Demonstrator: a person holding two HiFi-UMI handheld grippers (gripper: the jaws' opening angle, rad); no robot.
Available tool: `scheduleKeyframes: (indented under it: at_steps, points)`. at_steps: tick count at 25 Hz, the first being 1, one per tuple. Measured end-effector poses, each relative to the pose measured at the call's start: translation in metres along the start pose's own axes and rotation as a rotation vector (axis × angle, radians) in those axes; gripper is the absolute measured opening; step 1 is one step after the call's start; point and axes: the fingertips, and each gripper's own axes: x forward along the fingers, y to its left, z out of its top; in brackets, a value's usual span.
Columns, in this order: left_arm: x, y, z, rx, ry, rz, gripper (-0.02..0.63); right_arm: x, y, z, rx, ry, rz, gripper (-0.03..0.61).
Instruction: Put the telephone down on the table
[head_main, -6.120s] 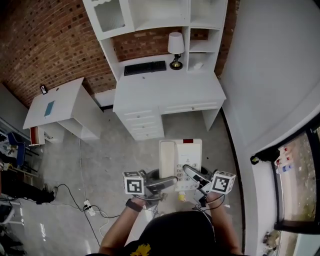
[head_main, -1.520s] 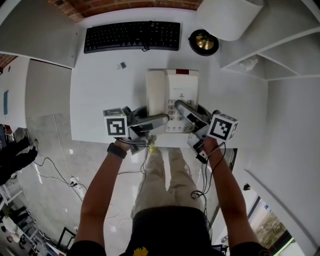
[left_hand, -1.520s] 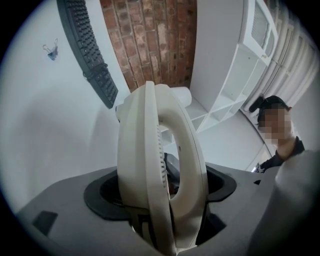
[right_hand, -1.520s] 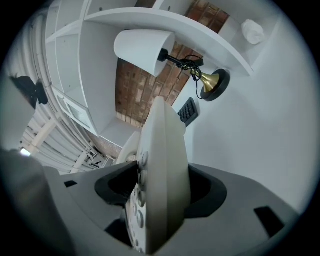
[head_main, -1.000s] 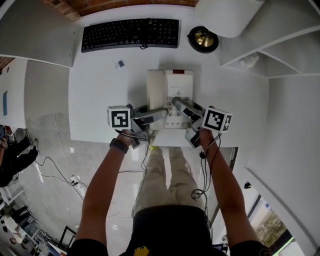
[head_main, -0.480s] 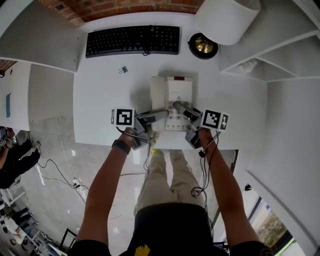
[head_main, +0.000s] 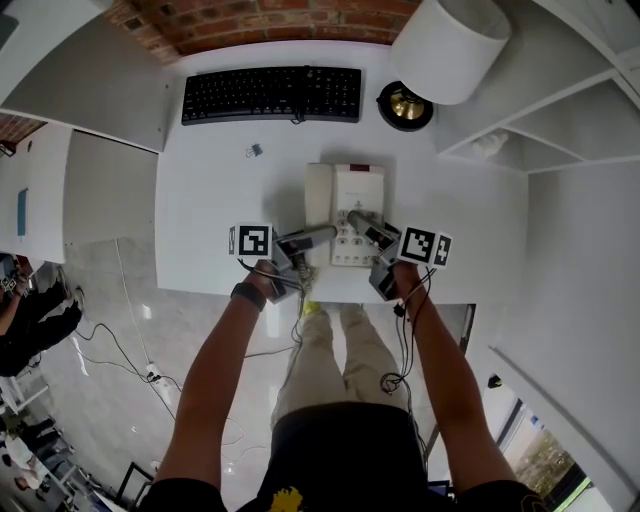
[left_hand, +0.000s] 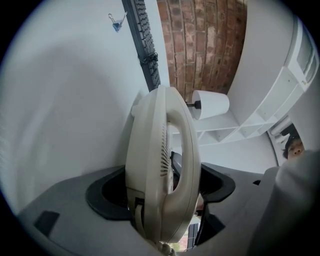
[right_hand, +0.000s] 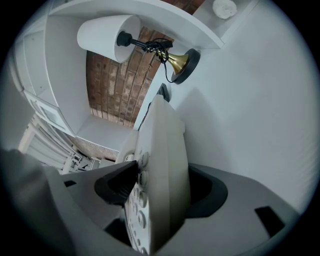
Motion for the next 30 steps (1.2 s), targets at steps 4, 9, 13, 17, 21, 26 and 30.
scheduleKeyframes:
  at_steps: [4, 9, 13, 17, 21, 26, 30]
  points:
    - [-0.005, 0.009, 0.000, 0.012, 0.014, 0.048, 0.405, -0.001, -0.001, 0.001, -0.046, -0.044, -0.054, 0.288]
    - [-0.005, 0.009, -0.001, 0.003, 0.029, 0.031, 0.403, -0.005, -0.003, 0.002, -0.121, -0.102, -0.116, 0.302]
    - [-0.003, 0.008, -0.003, 0.016, 0.039, 0.037, 0.403, -0.005, -0.006, 0.001, -0.048, -0.029, -0.057, 0.293]
    - [-0.001, 0.002, -0.006, 0.002, 0.054, 0.002, 0.402, -0.010, -0.004, 0.000, 0.073, 0.102, 0.121, 0.242]
    - [0.004, -0.002, -0.003, -0.008, 0.056, -0.021, 0.402, -0.019, -0.013, 0.007, 0.057, 0.110, 0.123, 0.218]
    - [0.001, 0.008, -0.001, 0.019, 0.037, 0.017, 0.402, -0.023, -0.003, 0.006, 0.021, -0.056, 0.078, 0.236]
    - [0.006, 0.010, -0.010, 0.108, 0.102, 0.087, 0.402, -0.039, -0.004, 0.016, -0.465, -0.172, -0.195, 0.255]
